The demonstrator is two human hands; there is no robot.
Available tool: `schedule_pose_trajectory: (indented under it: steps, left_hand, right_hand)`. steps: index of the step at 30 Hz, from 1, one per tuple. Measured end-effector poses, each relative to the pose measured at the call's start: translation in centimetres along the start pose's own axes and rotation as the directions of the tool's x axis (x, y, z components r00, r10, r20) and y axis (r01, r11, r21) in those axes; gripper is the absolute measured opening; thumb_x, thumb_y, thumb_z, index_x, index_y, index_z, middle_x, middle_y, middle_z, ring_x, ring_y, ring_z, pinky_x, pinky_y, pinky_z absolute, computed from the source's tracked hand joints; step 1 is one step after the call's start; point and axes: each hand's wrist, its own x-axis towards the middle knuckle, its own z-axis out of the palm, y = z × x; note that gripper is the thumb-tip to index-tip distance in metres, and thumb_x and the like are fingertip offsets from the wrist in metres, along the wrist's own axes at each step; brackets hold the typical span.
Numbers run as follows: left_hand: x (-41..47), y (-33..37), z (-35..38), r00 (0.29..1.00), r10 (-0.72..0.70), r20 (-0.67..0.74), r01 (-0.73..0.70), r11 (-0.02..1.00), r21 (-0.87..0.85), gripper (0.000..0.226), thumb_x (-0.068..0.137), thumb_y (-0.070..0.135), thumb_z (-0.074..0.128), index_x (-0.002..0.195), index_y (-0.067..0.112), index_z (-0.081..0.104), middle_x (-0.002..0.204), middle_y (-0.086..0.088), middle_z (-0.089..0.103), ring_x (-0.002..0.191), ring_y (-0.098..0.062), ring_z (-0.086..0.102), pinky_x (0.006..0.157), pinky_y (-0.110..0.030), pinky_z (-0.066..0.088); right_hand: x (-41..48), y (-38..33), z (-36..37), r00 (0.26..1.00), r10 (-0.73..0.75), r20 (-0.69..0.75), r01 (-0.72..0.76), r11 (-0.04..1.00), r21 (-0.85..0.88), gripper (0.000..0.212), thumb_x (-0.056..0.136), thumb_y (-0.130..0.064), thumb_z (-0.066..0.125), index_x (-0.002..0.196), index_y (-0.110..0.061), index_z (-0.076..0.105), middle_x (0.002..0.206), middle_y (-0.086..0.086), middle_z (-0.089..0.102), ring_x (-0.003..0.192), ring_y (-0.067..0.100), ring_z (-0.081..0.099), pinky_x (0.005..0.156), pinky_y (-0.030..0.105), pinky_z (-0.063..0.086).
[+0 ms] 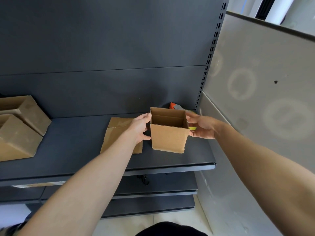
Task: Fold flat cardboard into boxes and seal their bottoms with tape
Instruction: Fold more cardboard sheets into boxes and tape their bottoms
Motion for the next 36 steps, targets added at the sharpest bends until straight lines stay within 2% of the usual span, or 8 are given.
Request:
schedule_pose_trajectory:
  steps: [4, 8, 11, 16, 26, 31, 33, 36]
  left_hand:
    - [0.1, 0.1, 0.2, 0.999, 0.046, -0.001, -0.046, 0.992, 0.116, 0.043, 0.093, 0.022, 0.059, 0.134, 0.024, 0.049, 0.141, -0.006, 0.046, 0.131, -0.034, 0.041, 0.101, -0.063, 0.038]
    - [0.2, -0.2, 1.1, 0.995, 0.093, -0.027, -0.087, 0.981, 0.174, 0.039, 0.089, 0.013, 0.064, 0.126, 0.022, 0.054, 0.131, -0.005, 0.050, 0.113, -0.025, 0.047, 0.094, -0.057, 0.041]
    - [0.5, -0.2, 1.1, 0.996, 0.087, -0.022, -0.082, 0.981, 0.174, 0.036, 0.093, 0.013, 0.058, 0.127, 0.025, 0.056, 0.134, -0.006, 0.050, 0.125, -0.029, 0.045, 0.099, -0.060, 0.037]
    - [0.5, -0.3, 0.6, 0.998, 0.026, 0.061, -0.039, 0.978, 0.207, 0.041, 0.099, 0.016, 0.047, 0.136, 0.033, 0.049, 0.148, -0.007, 0.035, 0.138, -0.031, 0.032, 0.106, -0.061, 0.032]
    - [0.3, -0.7, -0.5, 0.978, -0.087, 0.191, 0.031, 0.959, 0.281, 0.049, 0.094, 0.039, 0.053, 0.142, 0.039, 0.040, 0.158, -0.001, 0.018, 0.144, -0.034, 0.016, 0.109, -0.060, 0.028]
    - [0.4, -0.6, -0.9, 0.955, -0.157, 0.250, 0.071, 0.944, 0.322, 0.097, 0.065, 0.069, 0.059, 0.149, 0.035, 0.025, 0.159, -0.002, 0.016, 0.145, -0.033, 0.015, 0.109, -0.060, 0.029]
    - [0.1, -0.5, -1.2, 0.931, -0.159, 0.328, 0.043, 0.942, 0.334, 0.099, 0.062, 0.063, 0.062, 0.149, 0.037, 0.023, 0.160, -0.001, 0.010, 0.146, -0.033, 0.008, 0.111, -0.060, 0.024]
    - [0.0, -0.6, -1.6, 0.922, -0.136, 0.362, 0.009, 0.944, 0.331, 0.086, 0.068, 0.047, 0.070, 0.145, 0.040, 0.032, 0.159, -0.001, 0.012, 0.146, -0.033, 0.006, 0.111, -0.062, 0.022]
  right_hand:
    - [0.1, -0.3, 0.3, 1.000, -0.008, -0.008, 0.007, 0.999, -0.046, 0.036, 0.099, -0.019, 0.049, 0.134, -0.028, 0.051, 0.105, 0.005, 0.052, 0.090, 0.020, 0.050, 0.069, 0.030, 0.049]
    - [0.2, -0.3, 0.6, 1.000, -0.027, 0.001, 0.027, 0.996, -0.083, 0.038, 0.099, -0.018, 0.049, 0.137, -0.026, 0.049, 0.095, 0.003, 0.054, 0.084, 0.018, 0.051, 0.070, 0.030, 0.047]
    - [0.1, -0.4, 0.6, 1.000, -0.028, -0.011, 0.027, 0.994, -0.108, 0.039, 0.099, -0.019, 0.050, 0.137, -0.025, 0.048, 0.096, 0.003, 0.053, 0.084, 0.018, 0.051, 0.069, 0.030, 0.048]
    - [0.1, -0.4, 1.3, 0.998, -0.033, -0.062, 0.022, 0.985, -0.173, 0.036, 0.096, -0.019, 0.056, 0.130, -0.026, 0.047, 0.094, 0.004, 0.053, 0.081, 0.017, 0.050, 0.068, 0.027, 0.047]
    - [1.4, 1.0, 2.1, 0.988, -0.062, -0.138, 0.026, 0.969, -0.245, 0.030, 0.092, -0.017, 0.062, 0.122, -0.020, 0.055, 0.100, 0.002, 0.065, 0.087, 0.017, 0.063, 0.077, 0.029, 0.052]
    - [1.9, 0.9, 2.3, 0.984, -0.077, -0.159, 0.032, 0.963, -0.268, 0.032, 0.093, -0.011, 0.060, 0.124, -0.018, 0.057, 0.104, 0.004, 0.065, 0.087, 0.017, 0.063, 0.074, 0.028, 0.054]
    - [1.7, 0.9, 2.3, 0.986, -0.081, -0.148, 0.040, 0.965, -0.259, 0.031, 0.094, -0.013, 0.059, 0.125, -0.019, 0.057, 0.106, 0.004, 0.066, 0.087, 0.017, 0.064, 0.069, 0.027, 0.053]
    - [1.4, 1.1, 2.2, 0.991, -0.075, -0.113, 0.048, 0.973, -0.224, 0.028, 0.097, -0.015, 0.055, 0.124, -0.020, 0.057, 0.102, 0.002, 0.065, 0.084, 0.015, 0.064, 0.064, 0.025, 0.051]
